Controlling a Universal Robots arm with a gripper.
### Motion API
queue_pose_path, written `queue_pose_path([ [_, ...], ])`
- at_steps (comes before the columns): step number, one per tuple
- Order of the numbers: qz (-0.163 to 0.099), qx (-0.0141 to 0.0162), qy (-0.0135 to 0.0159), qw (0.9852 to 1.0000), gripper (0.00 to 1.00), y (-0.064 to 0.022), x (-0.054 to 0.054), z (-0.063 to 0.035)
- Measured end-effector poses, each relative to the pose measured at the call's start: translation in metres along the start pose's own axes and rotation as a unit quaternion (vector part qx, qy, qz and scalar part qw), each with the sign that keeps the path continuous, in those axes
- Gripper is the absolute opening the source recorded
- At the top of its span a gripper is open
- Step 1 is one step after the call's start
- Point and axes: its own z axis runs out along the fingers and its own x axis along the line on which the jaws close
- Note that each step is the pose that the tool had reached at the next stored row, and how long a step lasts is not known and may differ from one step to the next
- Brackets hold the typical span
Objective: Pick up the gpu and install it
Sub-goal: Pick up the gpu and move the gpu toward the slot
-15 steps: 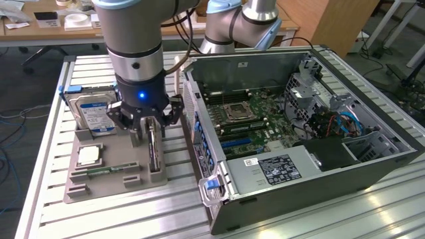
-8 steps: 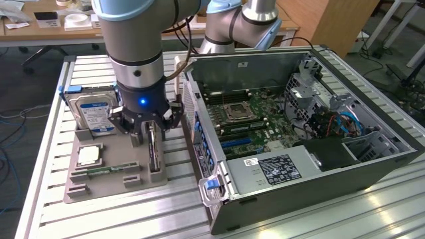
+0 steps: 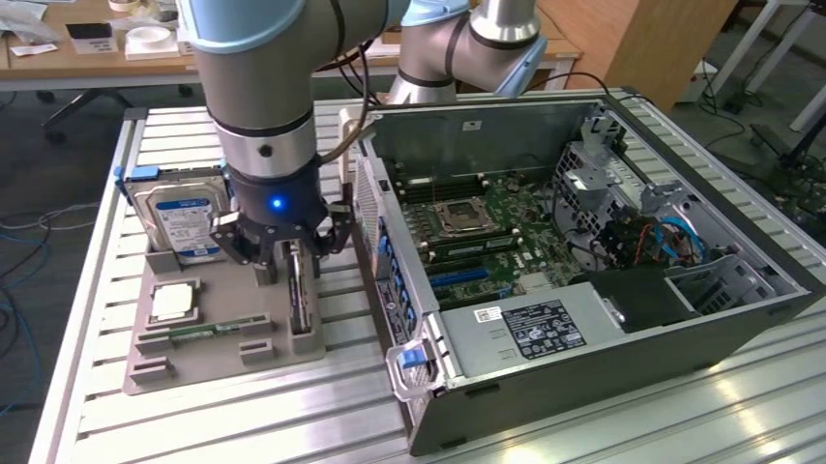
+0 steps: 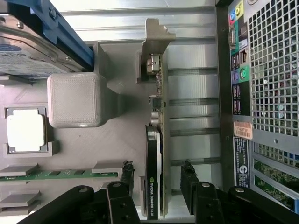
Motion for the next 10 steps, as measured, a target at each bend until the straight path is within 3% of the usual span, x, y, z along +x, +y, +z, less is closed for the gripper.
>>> queue_pose_path([
  [10, 0.0, -0.0001, -0.0001, 1.0, 0.53, 0.004, 0.002, 0.0119],
])
